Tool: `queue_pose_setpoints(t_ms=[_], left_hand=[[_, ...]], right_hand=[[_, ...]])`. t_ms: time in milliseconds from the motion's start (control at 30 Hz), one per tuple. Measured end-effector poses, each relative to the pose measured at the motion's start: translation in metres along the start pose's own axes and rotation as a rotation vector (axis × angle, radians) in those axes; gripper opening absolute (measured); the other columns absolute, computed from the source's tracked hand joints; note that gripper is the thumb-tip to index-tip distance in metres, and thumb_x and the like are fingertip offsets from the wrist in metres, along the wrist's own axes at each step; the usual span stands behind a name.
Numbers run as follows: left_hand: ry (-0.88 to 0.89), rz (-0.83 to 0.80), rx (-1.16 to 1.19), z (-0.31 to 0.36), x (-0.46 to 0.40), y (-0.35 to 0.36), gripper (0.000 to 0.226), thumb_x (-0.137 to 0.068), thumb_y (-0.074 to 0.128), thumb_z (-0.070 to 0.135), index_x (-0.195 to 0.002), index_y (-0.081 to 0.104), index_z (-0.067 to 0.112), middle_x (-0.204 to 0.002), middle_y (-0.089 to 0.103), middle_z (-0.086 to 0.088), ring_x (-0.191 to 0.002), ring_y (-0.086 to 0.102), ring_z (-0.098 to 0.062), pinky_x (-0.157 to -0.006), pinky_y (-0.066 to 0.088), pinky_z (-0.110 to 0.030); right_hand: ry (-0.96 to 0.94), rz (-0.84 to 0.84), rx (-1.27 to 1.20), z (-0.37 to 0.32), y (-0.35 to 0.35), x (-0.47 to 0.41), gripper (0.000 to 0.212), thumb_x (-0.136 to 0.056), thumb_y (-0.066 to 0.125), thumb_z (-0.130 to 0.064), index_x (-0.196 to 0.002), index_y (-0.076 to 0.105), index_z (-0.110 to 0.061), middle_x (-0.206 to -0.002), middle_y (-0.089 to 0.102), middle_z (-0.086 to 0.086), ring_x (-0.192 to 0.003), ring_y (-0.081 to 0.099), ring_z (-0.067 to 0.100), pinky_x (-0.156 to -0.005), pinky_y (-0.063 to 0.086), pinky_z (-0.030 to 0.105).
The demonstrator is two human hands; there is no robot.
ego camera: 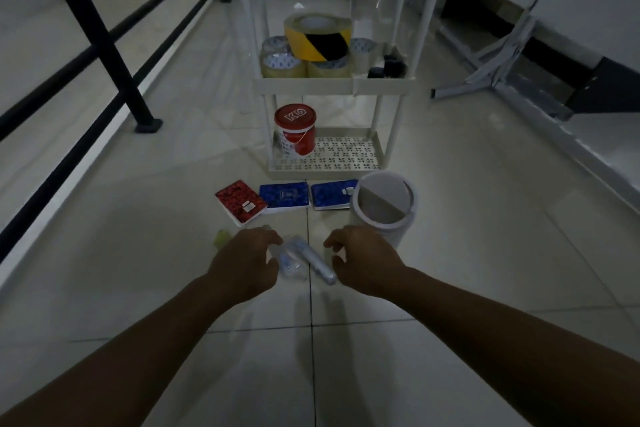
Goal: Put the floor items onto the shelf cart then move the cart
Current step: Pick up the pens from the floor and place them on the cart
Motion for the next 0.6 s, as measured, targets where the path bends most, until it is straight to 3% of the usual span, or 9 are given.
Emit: queue_pose_setpoints(t_ms=[167,367,600], left_hand=[[-0.037,-0.097,-0.100,-0.032,-0.010,0.023,0.052,-0.081,0.063,0.018,-0.132,0.053,0.018,-0.134,0.055,-0.005,-0.119,0.048,-0.025,-0.098,0.043,-0.038],[0.007,-0.013,-0.090,-0.047,-0.031,0.045,0.050,-0.075,0.066,0.007,-0.124,0.060,0.015,-0.127,0.060,-0.009,-0.115,0.053,-0.029,-0.092,0.049,-0.044],[0.006,-0.075,-0.147,-0.058,-0.052,0.060,0.057,-0.073,0.062,0.004,-0.128,0.057,0.017,-0.133,0.056,-0.009,-0.126,0.046,-0.029,-0.095,0.046,-0.050]], right_hand=[[0.047,-0.058,0.035,0.008,0.036,-0.024,0.038,-0.089,0.065,-0.028,-0.125,0.060,-0.018,-0.117,0.062,0.002,-0.100,0.060,0.015,-0.085,0.051,0.027],[0.040,-0.046,0.082,0.014,0.070,-0.048,0.026,-0.084,0.067,-0.030,-0.108,0.064,-0.021,-0.101,0.062,0.000,-0.082,0.058,0.012,-0.073,0.056,0.030],[0.050,-0.047,0.128,0.018,0.089,-0.065,0.038,-0.079,0.073,-0.036,-0.111,0.063,-0.019,-0.103,0.062,0.001,-0.085,0.059,0.015,-0.074,0.057,0.034]])
Point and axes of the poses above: each hand's wrist, its own x-axis away from the middle knuckle, its own y-axis out of the palm, z = x × y, the point moved 1 cm from there along -x, towards the middle knuckle
